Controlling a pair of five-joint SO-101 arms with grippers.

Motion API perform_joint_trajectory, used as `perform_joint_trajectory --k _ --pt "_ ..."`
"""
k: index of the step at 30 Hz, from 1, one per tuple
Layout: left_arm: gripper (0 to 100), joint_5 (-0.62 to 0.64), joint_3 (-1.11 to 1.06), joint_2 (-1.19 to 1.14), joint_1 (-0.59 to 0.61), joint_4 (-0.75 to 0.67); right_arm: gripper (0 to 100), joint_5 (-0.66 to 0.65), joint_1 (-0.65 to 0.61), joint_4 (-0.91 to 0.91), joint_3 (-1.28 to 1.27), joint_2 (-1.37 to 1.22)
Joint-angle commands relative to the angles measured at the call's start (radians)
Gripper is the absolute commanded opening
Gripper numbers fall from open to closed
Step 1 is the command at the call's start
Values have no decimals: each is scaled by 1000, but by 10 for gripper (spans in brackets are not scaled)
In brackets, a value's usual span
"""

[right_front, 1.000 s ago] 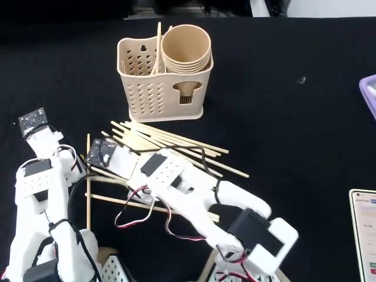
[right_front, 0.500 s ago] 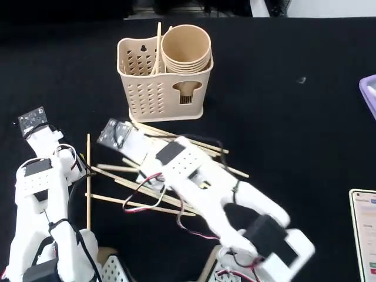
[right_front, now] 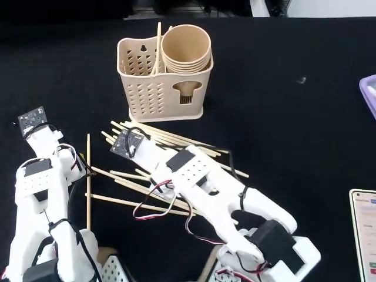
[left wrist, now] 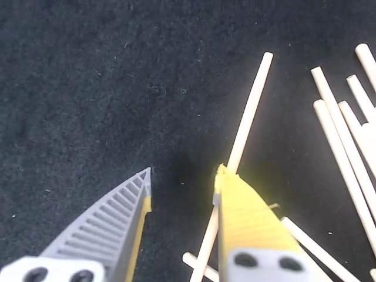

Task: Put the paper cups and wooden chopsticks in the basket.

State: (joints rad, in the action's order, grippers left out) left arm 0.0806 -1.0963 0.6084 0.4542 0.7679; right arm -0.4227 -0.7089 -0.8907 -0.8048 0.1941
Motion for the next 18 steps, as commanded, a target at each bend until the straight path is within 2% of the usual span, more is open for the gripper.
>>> perform_joint_trajectory --k 1,3,7,11,14,18 --pt "180 3 53 3 13 -17 117 -11 17 18 7 44" --pt "180 3 53 3 13 -17 158 -11 18 18 18 48" --pt "180 3 53 3 13 -17 166 35 5 -12 56 48" --pt "180 3 53 3 13 -18 166 51 -144 -37 51 44" --pt "180 3 53 3 13 -18 166 52 -232 28 16 31" --pt "180 3 53 3 13 -18 166 52 -216 115 1 -42"
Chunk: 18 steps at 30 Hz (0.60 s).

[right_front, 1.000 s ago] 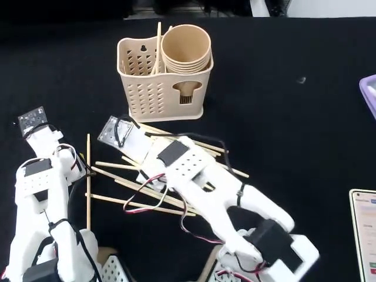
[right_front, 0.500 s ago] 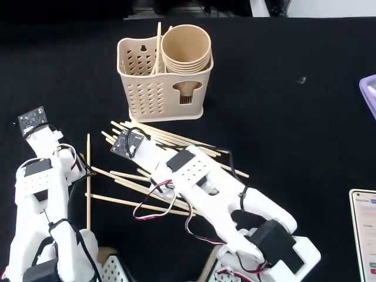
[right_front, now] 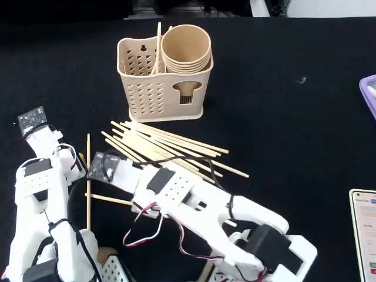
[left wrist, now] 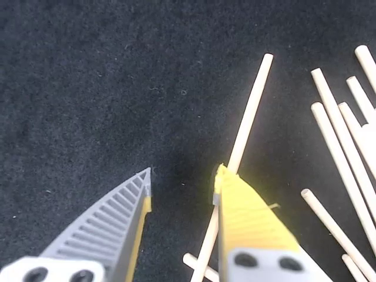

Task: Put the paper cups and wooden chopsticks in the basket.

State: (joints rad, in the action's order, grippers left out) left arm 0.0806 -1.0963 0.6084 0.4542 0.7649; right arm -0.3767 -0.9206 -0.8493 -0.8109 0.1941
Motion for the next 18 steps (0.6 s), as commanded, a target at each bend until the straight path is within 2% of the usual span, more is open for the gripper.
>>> perform_joint_trajectory --k 1,5,11,15,18 --pt "180 3 53 3 13 -15 166 2 6 89 15 -70" --pt "180 3 53 3 13 -14 166 -2 57 123 71 -176" --pt "180 3 53 3 13 -12 157 -3 55 89 128 -228" --pt "180 3 53 3 13 -12 4 -34 55 84 128 -228" --pt "180 3 53 3 13 -9 9 -38 63 78 128 -226"
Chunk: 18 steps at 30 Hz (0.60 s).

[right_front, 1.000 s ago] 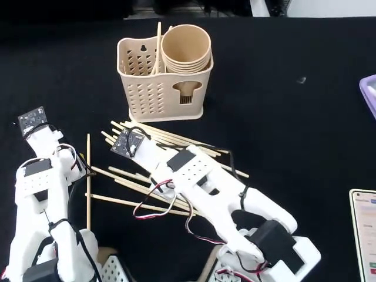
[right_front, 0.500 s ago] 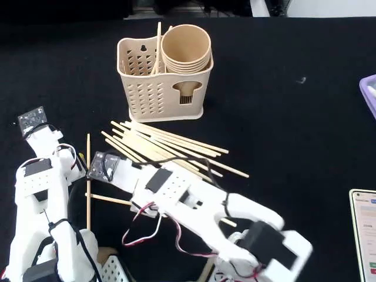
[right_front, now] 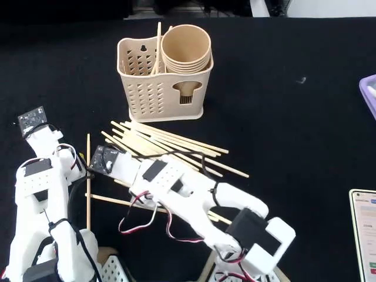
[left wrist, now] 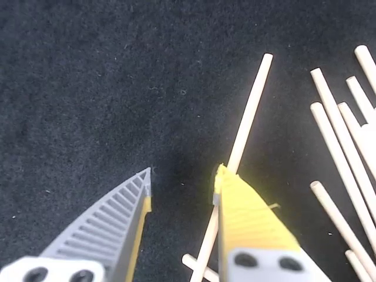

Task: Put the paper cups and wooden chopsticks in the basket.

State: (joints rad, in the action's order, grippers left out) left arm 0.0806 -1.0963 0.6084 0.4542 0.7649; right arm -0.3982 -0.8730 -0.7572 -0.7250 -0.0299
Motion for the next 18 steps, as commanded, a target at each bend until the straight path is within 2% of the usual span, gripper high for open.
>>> perform_joint_trajectory --k 1,5,13,18 --pt "180 3 53 3 13 -9 11 -20 23 -28 45 4" --pt "180 3 53 3 13 -9 10 -21 69 -114 54 136" --pt "180 3 53 3 13 -9 10 -20 153 -273 56 615" --pt "180 3 53 3 13 -9 11 -12 247 -255 117 860"
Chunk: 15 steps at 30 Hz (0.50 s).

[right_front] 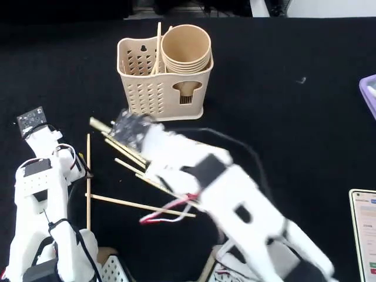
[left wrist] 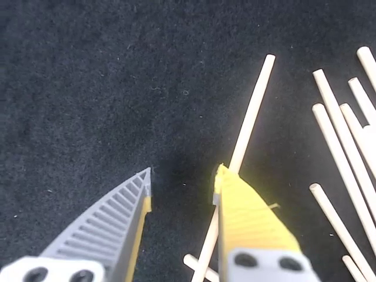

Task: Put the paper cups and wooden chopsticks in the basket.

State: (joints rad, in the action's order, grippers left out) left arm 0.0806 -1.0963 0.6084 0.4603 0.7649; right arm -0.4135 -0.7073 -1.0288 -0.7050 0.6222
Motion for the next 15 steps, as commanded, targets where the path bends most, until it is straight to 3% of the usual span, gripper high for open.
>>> perform_joint_trajectory --k 1,6,11,15 --pt "180 3 51 3 5 -9 11 14 95 46 113 242" --pt "180 3 31 9 1 -17 11 181 149 370 130 306" --pt "180 9 27 5 -5 -17 11 341 176 727 110 199" --pt "180 11 15 5 -44 -18 11 344 181 982 143 36"
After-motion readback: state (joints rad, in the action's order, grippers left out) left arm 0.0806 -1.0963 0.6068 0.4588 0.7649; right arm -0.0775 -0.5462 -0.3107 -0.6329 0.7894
